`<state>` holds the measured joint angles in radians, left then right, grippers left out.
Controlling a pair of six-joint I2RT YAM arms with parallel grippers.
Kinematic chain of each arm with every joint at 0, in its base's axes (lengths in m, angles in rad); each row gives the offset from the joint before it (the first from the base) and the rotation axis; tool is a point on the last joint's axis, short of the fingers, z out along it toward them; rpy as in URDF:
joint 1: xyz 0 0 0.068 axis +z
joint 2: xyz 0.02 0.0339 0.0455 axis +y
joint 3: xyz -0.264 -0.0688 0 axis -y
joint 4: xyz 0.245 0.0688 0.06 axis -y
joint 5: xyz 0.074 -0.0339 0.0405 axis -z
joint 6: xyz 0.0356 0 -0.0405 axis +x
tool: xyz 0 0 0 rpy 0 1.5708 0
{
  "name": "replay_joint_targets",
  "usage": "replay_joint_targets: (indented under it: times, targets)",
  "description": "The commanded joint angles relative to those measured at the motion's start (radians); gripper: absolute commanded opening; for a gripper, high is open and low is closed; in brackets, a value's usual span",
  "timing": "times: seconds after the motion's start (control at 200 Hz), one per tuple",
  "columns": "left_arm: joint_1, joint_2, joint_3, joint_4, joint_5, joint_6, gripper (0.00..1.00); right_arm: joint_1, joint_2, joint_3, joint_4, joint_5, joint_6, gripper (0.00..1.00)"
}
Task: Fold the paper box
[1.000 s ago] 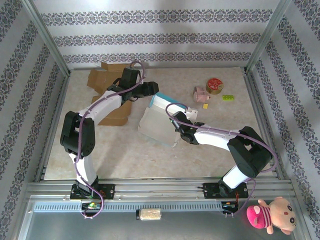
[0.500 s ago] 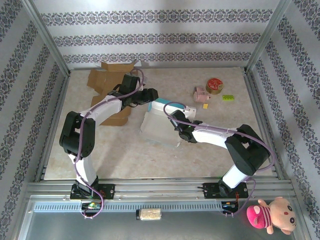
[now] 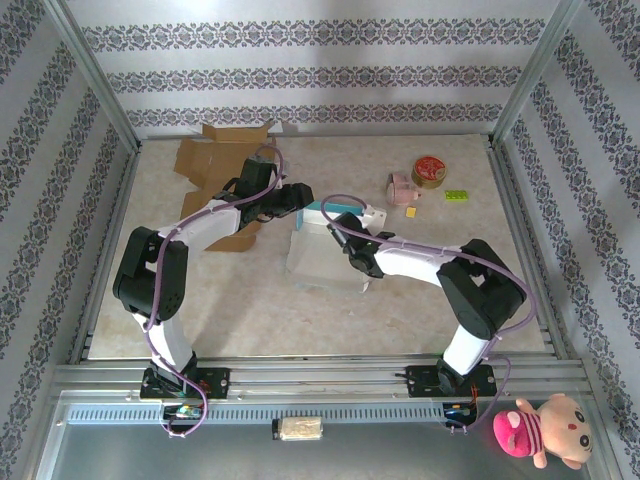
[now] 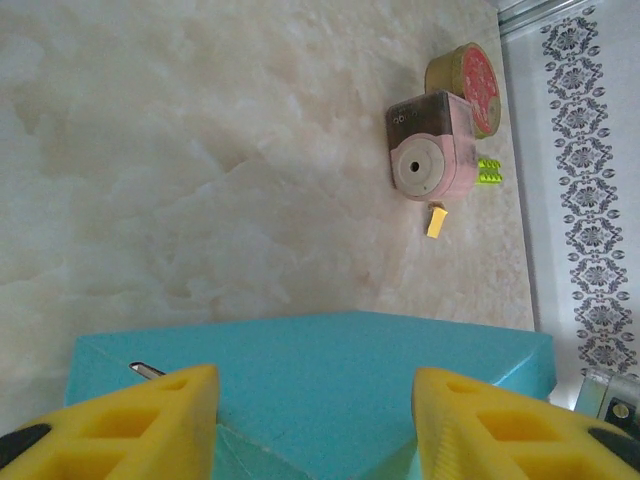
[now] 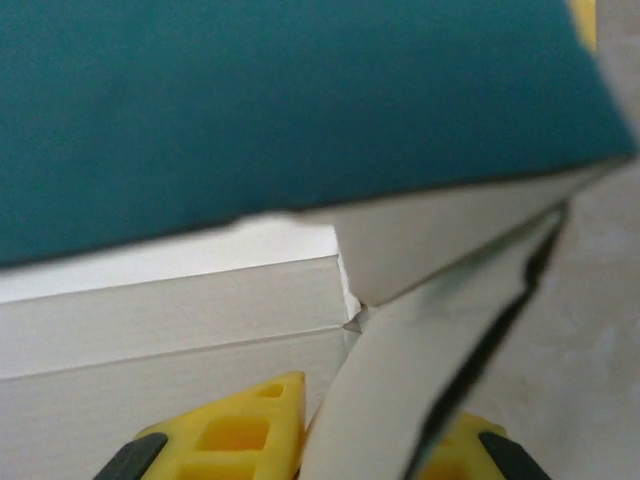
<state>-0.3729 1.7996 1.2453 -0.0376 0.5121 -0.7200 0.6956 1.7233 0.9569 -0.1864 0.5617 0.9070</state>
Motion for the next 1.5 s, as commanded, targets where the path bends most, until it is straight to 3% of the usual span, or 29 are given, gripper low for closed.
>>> replay_joint_targets:
  times: [0.0,0.08,0.205,0.525,0.595,0.745,0.835,0.924,1.034,1.234,1.494]
  targets:
    - [-0.037,-0.016,-0.022,0.017,0.034,-0.011,0.51,0.003,0.038,0.031,0.063,-0.088,0.052,0.20]
    - [-0.036,-0.015,-0.024,0.018,0.028,-0.008,0.51,0.002,0.031,0.023,0.105,-0.137,0.047,0.25]
    - [-0.036,-0.002,-0.021,0.017,0.014,0.001,0.51,0.003,-0.019,-0.022,0.141,-0.153,-0.024,0.43]
    - [-0.036,0.009,-0.018,-0.003,-0.029,0.024,0.51,-0.011,-0.340,-0.184,0.125,-0.246,-0.343,0.61]
    - [-0.037,0.010,-0.016,0.001,-0.023,0.023,0.51,-0.059,-0.431,-0.200,0.103,-0.255,-0.462,0.69]
    - [-0.038,0.008,-0.012,-0.002,-0.020,0.029,0.51,-0.293,-0.566,-0.284,0.242,-0.490,-0.770,0.68]
    - [-0.037,0.006,-0.010,-0.002,-0.022,0.032,0.51,-0.457,-0.526,-0.272,0.271,-0.679,-0.952,0.67]
    - [-0.038,0.003,-0.008,-0.007,-0.022,0.039,0.51,-0.553,-0.468,-0.214,0.221,-0.683,-1.049,0.70]
    - [-0.038,-0.003,0.002,-0.025,-0.026,0.062,0.51,-0.667,-0.398,-0.157,0.179,-0.851,-1.173,0.70]
    - [-0.038,-0.005,0.007,-0.035,-0.020,0.086,0.51,-0.772,-0.234,-0.047,0.153,-0.929,-1.329,0.70]
    - [-0.039,-0.005,-0.007,-0.012,-0.018,0.077,0.51,-0.738,-0.064,0.064,0.089,-1.046,-1.543,0.60]
